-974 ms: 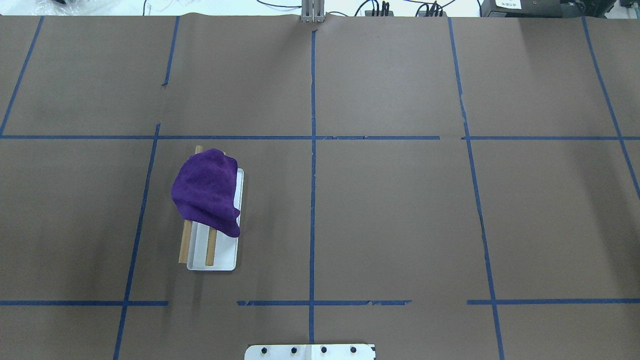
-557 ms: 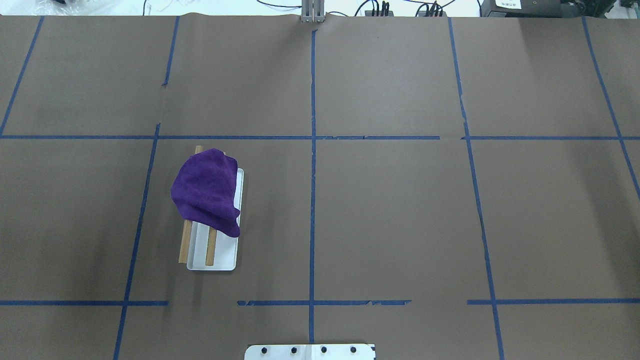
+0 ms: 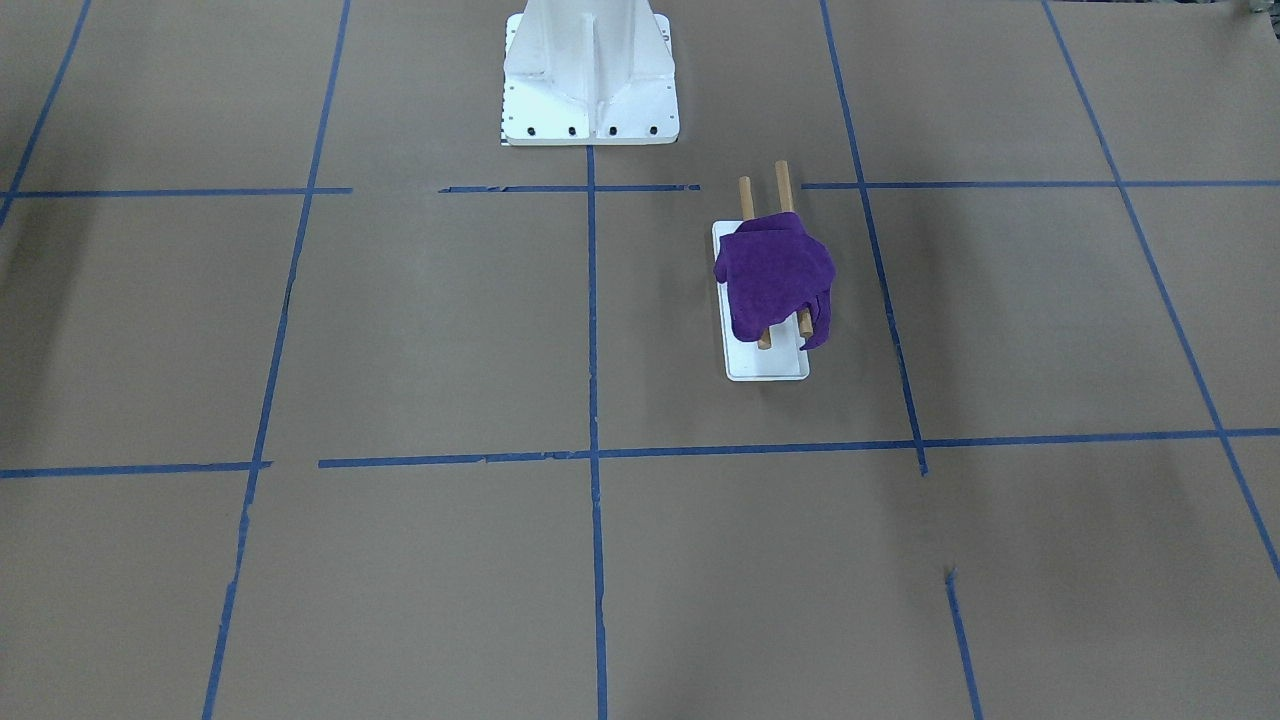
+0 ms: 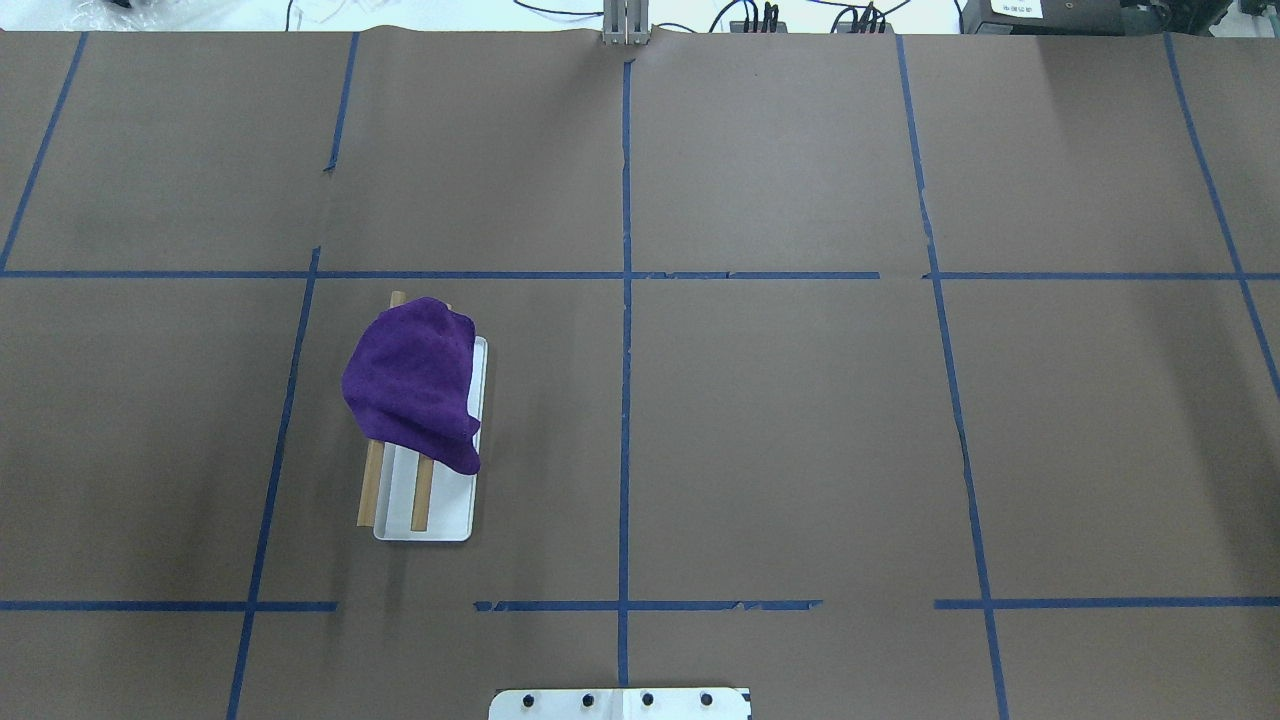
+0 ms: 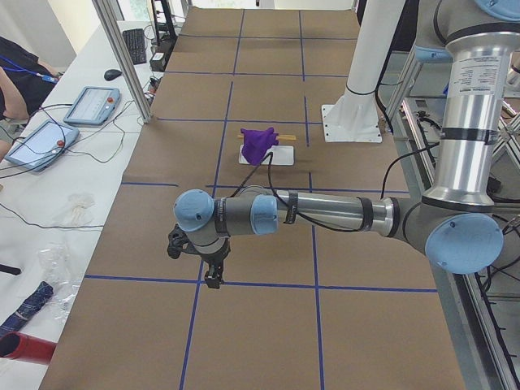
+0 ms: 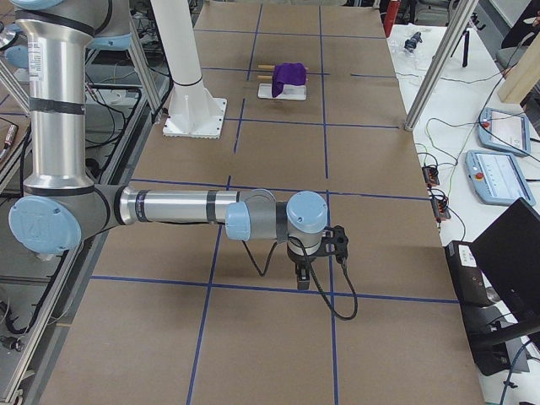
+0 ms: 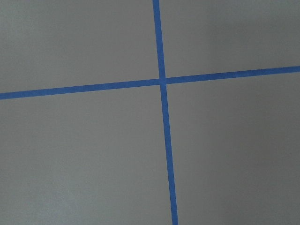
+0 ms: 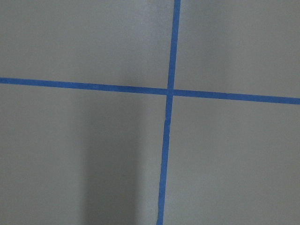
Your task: Hang towel on rack
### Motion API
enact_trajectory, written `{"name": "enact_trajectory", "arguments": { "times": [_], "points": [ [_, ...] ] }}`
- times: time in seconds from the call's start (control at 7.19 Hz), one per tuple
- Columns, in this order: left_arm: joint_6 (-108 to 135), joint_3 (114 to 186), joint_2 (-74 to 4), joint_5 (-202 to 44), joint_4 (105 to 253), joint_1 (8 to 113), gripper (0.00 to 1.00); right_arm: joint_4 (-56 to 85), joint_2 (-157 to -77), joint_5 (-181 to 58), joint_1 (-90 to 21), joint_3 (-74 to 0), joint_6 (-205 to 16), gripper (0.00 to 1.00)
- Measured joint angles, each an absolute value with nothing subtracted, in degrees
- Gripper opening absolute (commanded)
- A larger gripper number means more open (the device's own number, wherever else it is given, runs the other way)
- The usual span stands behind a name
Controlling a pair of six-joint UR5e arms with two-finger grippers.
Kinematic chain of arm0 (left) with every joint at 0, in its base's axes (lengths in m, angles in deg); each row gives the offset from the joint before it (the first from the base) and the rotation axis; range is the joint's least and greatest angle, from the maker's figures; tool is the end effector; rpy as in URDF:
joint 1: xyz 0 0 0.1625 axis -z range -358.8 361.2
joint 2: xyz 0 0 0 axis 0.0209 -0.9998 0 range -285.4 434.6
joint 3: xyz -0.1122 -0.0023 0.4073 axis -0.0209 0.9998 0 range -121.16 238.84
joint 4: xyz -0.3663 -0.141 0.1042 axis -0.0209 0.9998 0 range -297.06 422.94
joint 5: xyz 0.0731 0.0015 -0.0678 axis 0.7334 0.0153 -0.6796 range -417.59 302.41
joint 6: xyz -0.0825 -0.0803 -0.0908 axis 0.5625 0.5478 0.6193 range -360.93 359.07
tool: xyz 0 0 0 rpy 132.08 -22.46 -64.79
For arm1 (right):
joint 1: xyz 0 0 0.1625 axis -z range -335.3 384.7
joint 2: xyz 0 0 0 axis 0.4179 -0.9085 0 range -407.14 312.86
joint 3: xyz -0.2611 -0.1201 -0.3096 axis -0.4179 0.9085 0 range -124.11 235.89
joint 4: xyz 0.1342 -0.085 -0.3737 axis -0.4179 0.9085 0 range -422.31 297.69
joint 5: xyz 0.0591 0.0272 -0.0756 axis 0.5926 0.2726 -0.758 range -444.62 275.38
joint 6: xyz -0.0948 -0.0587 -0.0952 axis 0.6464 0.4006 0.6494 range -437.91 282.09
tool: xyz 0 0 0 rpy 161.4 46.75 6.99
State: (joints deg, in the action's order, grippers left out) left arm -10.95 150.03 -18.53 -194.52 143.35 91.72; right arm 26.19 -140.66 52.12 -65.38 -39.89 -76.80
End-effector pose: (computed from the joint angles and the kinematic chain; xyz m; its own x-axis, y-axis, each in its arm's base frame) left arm -0.0307 -0.4953 0.6643 0.6735 0.1009 -0.7323 -0.1097 0.9933 0.0360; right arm 0.0272 -0.4633 0.6628 0.6853 -0.0661 0.7252 0.0119 0.9968 0.0796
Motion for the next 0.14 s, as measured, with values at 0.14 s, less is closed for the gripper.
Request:
{"name": "enact_trajectory", "arguments": {
  "times": [0.14],
  "points": [
    [-10.9,150.1,-18.6,-194.5,143.4,91.7,1.00,26.2,-140.7,52.1,-65.4,-39.9,-76.8,1.00]
  ]
}}
